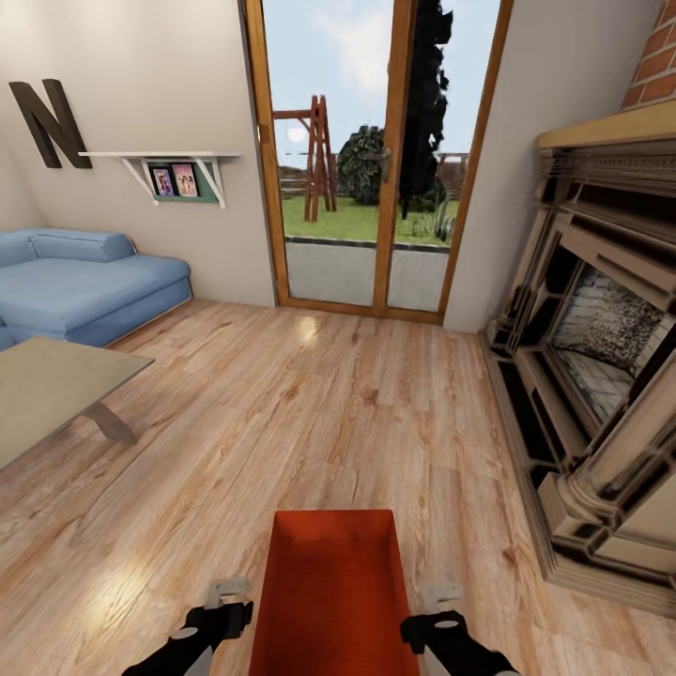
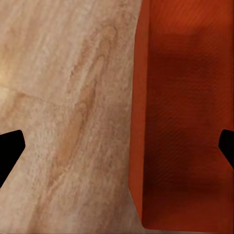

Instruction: Move the two storage containers from the living room to the garage. In the garage, place one container on the floor and stack the other container on top of it (either order is fine).

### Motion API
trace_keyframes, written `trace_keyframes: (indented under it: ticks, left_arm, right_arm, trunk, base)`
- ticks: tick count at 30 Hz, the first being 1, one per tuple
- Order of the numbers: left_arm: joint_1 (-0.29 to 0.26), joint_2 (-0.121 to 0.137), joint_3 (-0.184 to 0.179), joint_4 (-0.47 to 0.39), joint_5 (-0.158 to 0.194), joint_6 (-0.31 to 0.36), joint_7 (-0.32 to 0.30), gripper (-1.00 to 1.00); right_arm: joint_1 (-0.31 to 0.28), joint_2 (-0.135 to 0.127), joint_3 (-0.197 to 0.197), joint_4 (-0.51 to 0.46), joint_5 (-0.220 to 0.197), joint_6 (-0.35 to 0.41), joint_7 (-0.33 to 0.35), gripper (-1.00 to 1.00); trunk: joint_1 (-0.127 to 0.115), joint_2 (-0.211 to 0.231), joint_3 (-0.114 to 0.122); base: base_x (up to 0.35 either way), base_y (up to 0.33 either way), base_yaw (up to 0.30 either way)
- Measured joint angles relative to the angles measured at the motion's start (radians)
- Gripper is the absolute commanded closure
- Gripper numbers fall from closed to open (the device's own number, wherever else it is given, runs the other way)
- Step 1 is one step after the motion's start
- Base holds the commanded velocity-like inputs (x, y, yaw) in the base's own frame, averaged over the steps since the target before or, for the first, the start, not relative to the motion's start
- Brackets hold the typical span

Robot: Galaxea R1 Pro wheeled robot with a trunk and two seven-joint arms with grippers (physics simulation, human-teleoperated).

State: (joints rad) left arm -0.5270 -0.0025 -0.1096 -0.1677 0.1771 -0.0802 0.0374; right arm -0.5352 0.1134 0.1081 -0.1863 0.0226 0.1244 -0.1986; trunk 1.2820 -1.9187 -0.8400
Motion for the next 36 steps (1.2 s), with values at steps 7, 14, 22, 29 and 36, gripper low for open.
trace_keyframes:
  ticks: [7, 14, 22, 29, 36]
  left_arm:
    - [0.0, -0.006, 0.0, 0.003, 0.003, -0.023, 0.002, -1.0]
    - [0.001, -0.007, 0.0, 0.003, 0.005, -0.054, 0.004, -1.0]
    - [0.001, -0.007, 0.0, 0.003, 0.006, -0.061, 0.007, -1.0]
    - [0.001, -0.007, 0.0, 0.003, 0.005, -0.063, 0.006, -1.0]
    - [0.001, -0.007, 0.0, 0.004, 0.003, -0.063, 0.007, -1.0]
  right_arm:
    - [0.0, -0.006, -0.053, 0.013, 0.002, 0.001, 0.0, -1.0]
    - [0.0, -0.004, -0.061, 0.036, 0.004, 0.001, 0.0, -1.0]
    - [0.0, -0.003, -0.06, 0.042, 0.008, 0.001, 0.0, -1.0]
    - [0.0, 0.0, -0.059, 0.043, 0.009, 0.001, 0.0, -1.0]
    - [0.0, -0.001, -0.061, 0.044, 0.008, 0.001, 0.0, -1.0]
  trunk:
    - [0.0, 0.0, 0.0]
    - [0.0, 0.0, 0.0]
    - [0.0, 0.0, 0.0]
    - [0.0, 0.0, 0.0]
    - [0.0, 0.0, 0.0]
  base:
    - [0.0, 0.0, 0.0]
    - [0.0, 0.0, 0.0]
    - [0.0, 0.0, 0.0]
    - [0.0, 0.0, 0.0]
    - [0.0, 0.0, 0.0]
